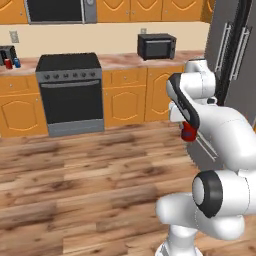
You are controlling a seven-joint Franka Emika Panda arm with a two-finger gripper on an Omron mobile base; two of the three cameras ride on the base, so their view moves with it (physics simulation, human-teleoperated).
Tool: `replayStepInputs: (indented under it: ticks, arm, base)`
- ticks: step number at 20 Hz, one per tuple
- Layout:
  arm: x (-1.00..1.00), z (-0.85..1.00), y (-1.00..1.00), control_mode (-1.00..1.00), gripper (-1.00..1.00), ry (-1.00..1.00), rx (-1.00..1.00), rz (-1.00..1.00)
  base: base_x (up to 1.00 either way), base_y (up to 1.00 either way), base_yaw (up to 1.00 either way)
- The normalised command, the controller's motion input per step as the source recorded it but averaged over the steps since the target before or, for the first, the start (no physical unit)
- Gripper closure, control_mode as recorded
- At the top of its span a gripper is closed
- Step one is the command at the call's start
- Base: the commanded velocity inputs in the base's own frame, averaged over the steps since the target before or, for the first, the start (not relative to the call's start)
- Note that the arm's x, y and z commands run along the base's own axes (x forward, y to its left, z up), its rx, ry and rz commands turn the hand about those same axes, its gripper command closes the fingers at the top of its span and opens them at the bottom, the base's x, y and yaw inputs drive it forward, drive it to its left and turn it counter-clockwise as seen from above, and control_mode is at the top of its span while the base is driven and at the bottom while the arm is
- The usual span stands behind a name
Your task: Four empty soda cans are scattered around the kitchen. Gather all the cans and cluster them next to the stove for recycling.
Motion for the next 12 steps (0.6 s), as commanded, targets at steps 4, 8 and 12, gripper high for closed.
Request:
replayStepInputs:
  ticks: [4, 8, 12]
  arm:
    - [0.00, 0.00, 0.00, 1.00, 1.00, 0.00, 0.00, 0.00]
    - [0.00, 0.00, 0.00, 1.00, 1.00, 0.00, 0.00, 0.00]
    - [0.00, 0.00, 0.00, 1.00, 1.00, 0.00, 0.00, 0.00]
  base:
    - [1.00, 0.45, -0.08]
    - [1.00, 0.61, -0.08]
    - [1.00, 0.71, -0.08]
